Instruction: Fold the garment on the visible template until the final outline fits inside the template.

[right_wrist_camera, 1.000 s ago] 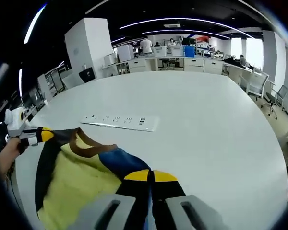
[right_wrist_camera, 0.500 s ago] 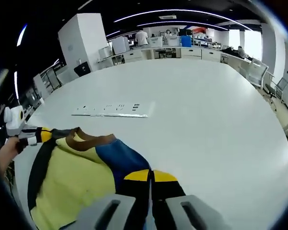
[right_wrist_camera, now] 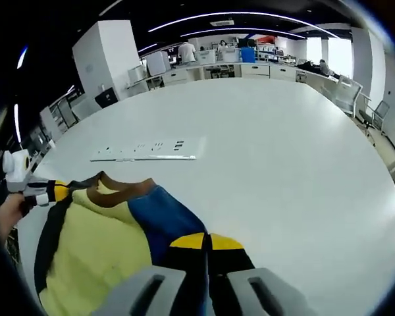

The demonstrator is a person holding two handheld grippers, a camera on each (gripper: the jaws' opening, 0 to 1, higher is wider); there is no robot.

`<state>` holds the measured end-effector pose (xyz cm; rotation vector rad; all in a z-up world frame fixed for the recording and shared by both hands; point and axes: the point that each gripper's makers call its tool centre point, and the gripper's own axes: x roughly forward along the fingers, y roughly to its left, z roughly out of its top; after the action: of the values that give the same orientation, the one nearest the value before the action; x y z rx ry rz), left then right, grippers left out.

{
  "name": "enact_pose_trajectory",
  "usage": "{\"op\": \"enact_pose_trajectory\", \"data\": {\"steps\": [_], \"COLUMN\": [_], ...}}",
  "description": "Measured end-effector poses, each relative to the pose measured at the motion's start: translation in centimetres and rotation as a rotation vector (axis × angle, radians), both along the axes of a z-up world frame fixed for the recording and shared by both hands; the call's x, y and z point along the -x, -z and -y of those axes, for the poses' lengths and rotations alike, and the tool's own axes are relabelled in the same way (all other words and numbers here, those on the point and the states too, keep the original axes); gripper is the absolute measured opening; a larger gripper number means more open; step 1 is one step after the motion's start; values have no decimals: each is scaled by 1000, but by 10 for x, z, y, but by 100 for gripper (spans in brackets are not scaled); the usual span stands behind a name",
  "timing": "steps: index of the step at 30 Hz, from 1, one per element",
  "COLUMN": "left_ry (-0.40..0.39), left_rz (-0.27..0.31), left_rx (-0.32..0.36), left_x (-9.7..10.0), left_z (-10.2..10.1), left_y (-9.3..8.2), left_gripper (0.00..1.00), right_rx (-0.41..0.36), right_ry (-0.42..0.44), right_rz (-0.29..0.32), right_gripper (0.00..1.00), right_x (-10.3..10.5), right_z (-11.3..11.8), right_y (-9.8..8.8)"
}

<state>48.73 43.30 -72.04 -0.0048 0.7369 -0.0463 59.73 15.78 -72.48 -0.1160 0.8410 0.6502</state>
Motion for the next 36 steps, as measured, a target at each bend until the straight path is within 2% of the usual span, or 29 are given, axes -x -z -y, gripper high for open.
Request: {"op": "enact_pose_trajectory", "data": {"steps": [2,3,7,10,14,17,22,23,27,31,36], "left_ry": [-9,-16,-44,-56,-75,-67,-64,-62,-56,-50,-42], "left_rz": [-6,-13,-24,-18,-11,-1,55,82,98,118,116], "left_rx": [-1,-10,-41,-48,-23,-12,29,41,66,108,140], "left_x": [1,2,4,5,10,11,13,11,17,27,48], "left_z": [0,-1,-6,-7,-6,-4,2,2,10,21,33], "left_y": [0,0,-2,-8,-15,-21,-43,-48,-61,-68,-68], "left_gripper": [0,1,9,16,21,25,36,39,49,53,54], "right_rx": [-4,-25,-55,-63,-57,-63,-80,-86,-109,-129,-128], "right_ry": [7,44,62,80,86,78,32,21,-30,-73,-114], "right_rz": [-1,-20,-42,-18,37,43,40,46,45,48,79], "right_gripper": [0,0,0,12,32,43,56,59,69,70,70], "right_x": [0,0,1,-2,-6,-6,6,9,25,42,64], "right_z": [-1,-1,-5,-4,-1,-2,-7,-9,-16,-21,-20], "right_y": [0,0,-2,-9,-22,-28,-39,-43,-57,-70,-85]}}
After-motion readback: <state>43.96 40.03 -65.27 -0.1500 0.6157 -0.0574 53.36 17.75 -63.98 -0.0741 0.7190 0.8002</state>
